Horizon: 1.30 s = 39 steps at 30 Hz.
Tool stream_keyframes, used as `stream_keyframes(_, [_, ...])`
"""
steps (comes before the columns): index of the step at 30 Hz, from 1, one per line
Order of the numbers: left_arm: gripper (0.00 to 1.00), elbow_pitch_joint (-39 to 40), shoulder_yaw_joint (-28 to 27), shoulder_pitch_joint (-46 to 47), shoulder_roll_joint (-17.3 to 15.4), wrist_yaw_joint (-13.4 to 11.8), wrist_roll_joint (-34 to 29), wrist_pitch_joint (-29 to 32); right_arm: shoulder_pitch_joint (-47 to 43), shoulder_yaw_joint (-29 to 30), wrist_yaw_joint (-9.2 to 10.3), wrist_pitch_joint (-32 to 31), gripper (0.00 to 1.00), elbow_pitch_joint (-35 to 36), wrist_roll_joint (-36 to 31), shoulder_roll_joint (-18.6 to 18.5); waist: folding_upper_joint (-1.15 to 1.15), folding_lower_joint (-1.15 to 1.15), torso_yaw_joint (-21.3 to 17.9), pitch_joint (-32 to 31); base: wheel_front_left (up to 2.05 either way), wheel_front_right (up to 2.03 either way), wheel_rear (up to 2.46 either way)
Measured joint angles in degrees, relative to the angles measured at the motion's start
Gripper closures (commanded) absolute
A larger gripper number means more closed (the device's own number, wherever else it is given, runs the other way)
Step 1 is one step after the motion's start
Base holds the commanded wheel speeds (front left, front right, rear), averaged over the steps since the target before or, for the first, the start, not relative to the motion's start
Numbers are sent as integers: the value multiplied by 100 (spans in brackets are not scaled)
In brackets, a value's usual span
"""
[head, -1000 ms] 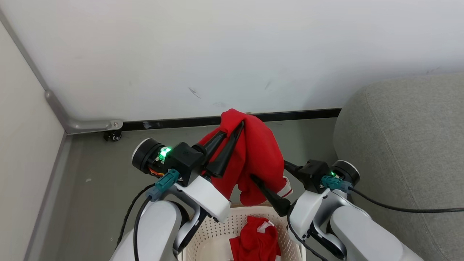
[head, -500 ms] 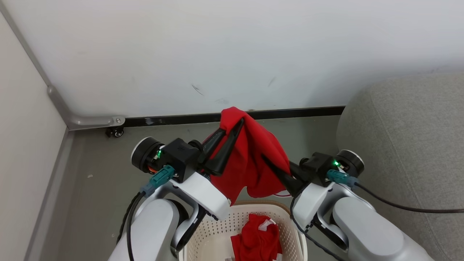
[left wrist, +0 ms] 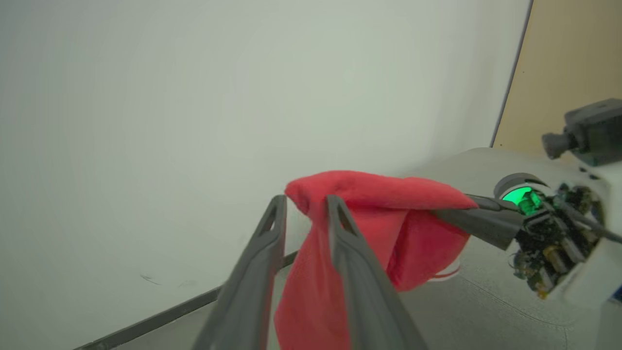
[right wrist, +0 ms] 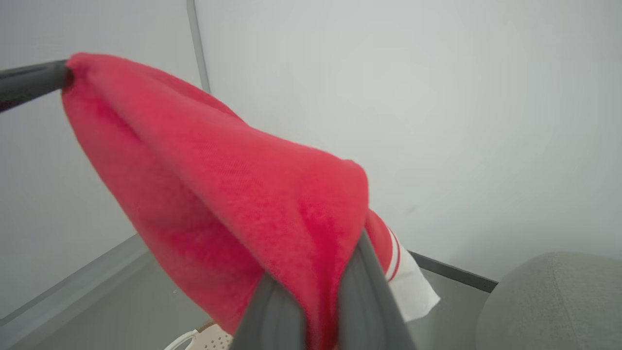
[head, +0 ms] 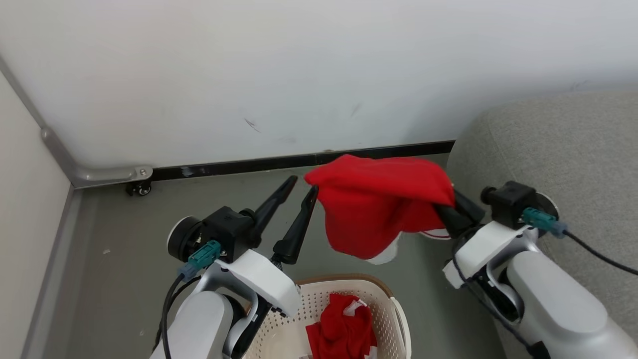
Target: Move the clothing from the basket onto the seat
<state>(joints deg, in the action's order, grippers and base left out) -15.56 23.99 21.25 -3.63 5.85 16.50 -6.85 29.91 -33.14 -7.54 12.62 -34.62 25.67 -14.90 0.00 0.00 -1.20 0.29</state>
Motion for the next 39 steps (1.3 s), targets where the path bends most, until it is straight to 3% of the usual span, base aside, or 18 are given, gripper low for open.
stream_keyframes(2, [0, -20, -32, -36, -2, 1, 42, -22, 1, 152, 1, 1, 100, 24, 38, -96, 0, 0, -48, -7, 0, 0, 0])
stream_keyframes(12, [0, -36, -5, -164, -7, 22, 154, -183, 1, 527, 1, 58, 100, 119, 57, -286, 0, 0, -247, -62, 0, 0, 0])
stream_keyframes(39, [0, -16, 1049, -793, -170, 122, 304, -412, -782, 1845, 1, 109, 100, 389, 29, -790, 0, 0, -972, -197, 0, 0, 0])
